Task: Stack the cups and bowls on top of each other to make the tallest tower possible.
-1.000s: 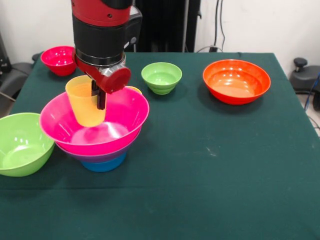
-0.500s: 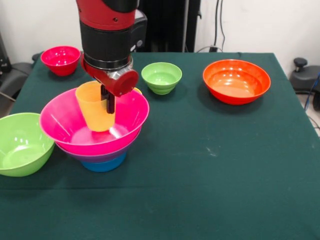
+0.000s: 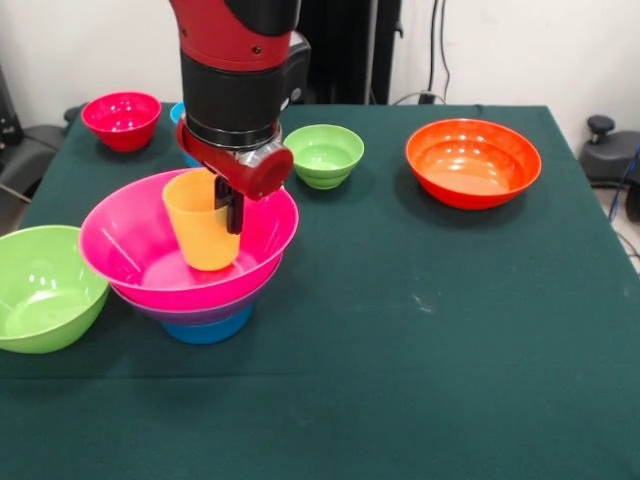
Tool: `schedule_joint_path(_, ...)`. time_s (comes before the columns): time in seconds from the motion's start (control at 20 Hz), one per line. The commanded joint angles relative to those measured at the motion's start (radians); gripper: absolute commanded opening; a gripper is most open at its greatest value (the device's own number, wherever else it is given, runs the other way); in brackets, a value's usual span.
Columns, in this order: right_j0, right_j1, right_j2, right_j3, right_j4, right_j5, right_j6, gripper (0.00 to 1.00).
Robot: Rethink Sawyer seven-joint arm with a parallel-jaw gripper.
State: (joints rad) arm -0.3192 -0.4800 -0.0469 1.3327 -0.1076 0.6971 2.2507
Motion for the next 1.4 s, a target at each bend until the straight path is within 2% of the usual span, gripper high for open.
schedule_joint_path(0.05, 0.001, 0.026, 0.098, -0.015, -0.122, -0.037, -0.175, 0.0)
schedule_joint_path(0.5, -0.009, 0.029, 0.107, -0.029, -0.165, -0.044, -0.166, 0.0)
schedule_joint_path(0.55, -0.015, 0.026, 0.116, -0.026, -0.175, -0.057, -0.163, 1.0)
schedule_joint_path(0.75, -0.034, 0.016, 0.141, 0.0, -0.166, -0.101, -0.156, 1.0)
schedule_joint_path(1.0, -0.028, 0.004, 0.143, 0.011, -0.146, -0.069, -0.125, 1.0)
schedule_joint_path(1.4, -0.011, -0.05, 0.133, 0.005, -0.131, 0.029, -0.132, 1.0)
